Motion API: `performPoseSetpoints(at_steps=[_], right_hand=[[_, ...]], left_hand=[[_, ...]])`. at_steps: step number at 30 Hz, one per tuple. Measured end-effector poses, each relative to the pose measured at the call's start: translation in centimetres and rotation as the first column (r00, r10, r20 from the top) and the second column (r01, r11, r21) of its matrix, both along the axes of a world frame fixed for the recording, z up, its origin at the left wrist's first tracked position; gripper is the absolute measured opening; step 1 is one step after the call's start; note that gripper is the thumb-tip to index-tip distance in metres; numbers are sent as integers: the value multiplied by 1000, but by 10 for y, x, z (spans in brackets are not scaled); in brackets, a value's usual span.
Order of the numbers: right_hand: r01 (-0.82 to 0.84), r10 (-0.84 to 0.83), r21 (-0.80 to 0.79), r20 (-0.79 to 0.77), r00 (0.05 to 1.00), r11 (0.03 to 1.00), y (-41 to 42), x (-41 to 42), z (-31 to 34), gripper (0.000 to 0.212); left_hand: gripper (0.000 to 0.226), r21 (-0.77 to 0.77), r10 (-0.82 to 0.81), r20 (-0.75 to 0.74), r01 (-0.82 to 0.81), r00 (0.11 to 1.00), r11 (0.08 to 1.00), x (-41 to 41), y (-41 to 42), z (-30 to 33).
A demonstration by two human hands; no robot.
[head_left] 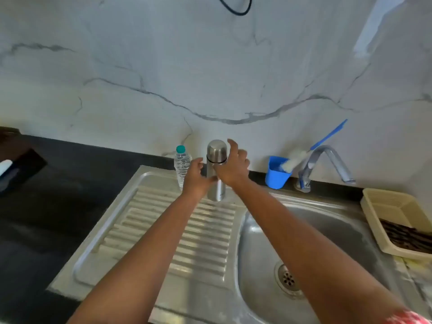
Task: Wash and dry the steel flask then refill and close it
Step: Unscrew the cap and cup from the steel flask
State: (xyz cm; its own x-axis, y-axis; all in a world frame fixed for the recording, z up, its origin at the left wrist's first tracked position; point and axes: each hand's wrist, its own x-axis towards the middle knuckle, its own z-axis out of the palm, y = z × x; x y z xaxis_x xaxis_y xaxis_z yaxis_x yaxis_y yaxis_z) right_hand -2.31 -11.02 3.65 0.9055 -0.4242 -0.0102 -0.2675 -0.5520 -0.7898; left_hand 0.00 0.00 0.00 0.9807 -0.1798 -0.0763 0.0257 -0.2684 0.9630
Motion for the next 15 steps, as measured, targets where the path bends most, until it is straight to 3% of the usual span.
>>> performPoseSetpoints(at_steps=[2, 4, 8, 15], right_hand=[[-54, 51, -155, -24, 998, 986, -2, 15, 4, 73], [-107, 104, -194, -30, 994, 975, -9, 25, 0, 64], [-102, 131, -354, 60, 990, 930, -10, 28, -15, 44], [-107, 174, -295, 209, 962, 950, 9, 7, -27, 46]], left_hand=[[97, 41, -60, 20, 59, 998, 997, 17, -4, 2], [103, 46, -102, 35, 100, 994, 994, 31, -8, 0], [86, 45, -171, 114, 166, 979, 985, 46, -10, -23], [68, -35, -115, 185, 123, 976, 992, 35, -8, -44]])
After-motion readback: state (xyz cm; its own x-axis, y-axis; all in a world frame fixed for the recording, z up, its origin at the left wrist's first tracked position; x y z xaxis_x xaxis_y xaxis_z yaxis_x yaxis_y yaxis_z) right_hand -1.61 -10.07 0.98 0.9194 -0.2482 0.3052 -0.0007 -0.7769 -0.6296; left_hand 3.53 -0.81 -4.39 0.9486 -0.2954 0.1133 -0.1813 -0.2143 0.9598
